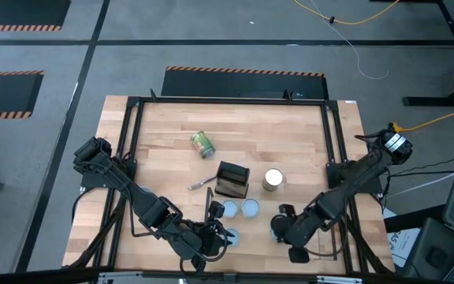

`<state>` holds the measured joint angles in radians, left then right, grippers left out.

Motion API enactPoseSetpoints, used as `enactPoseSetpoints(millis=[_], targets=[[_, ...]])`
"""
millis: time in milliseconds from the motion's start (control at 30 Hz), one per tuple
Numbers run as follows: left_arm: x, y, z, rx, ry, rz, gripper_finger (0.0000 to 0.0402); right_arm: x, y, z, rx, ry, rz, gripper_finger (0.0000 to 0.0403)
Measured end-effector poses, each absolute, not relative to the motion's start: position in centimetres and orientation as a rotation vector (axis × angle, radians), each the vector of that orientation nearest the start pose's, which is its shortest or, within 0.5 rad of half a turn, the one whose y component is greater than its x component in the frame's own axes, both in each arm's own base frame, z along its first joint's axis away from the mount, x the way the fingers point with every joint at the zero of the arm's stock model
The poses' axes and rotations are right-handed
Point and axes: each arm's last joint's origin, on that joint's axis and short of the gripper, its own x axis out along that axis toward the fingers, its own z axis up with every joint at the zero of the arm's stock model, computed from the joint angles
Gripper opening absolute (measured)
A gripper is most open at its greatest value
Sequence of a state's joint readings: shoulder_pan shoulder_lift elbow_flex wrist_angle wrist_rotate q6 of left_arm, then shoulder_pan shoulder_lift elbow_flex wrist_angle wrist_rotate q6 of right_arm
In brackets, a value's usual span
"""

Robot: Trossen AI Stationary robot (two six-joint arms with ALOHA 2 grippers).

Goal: Pick and place cans onto a shelf
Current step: Put the canned mandarin oranges on the shelf

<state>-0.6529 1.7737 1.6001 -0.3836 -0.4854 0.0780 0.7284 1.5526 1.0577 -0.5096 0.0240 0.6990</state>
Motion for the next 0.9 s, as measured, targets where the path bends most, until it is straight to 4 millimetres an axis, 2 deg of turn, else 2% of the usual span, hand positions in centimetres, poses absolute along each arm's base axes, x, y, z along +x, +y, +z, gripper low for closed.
enactPoseSetpoints(millis=[167,333,567,900], targets=[[32.92,-23.48,32.95,0.377,0.464,-0.182,0.0081,22.96,20.33,22.10,0.376,1.090,0.034,0.0008],[32.92,-23.48,32.95,0.377,0.464,-0.182,0.0081,23.20,19.86,22.08,0.390,0.983,-0.127,0.0009],[32.92,-23.48,32.95,0.377,0.464,-0.182,0.0081,23.19,19.78,22.07,0.400,0.971,-0.153,0.0016],[32.92,-23.48,32.95,0.377,0.464,-0.181,0.0081,23.20,19.78,22.08,0.400,0.970,-0.152,0.0078]])
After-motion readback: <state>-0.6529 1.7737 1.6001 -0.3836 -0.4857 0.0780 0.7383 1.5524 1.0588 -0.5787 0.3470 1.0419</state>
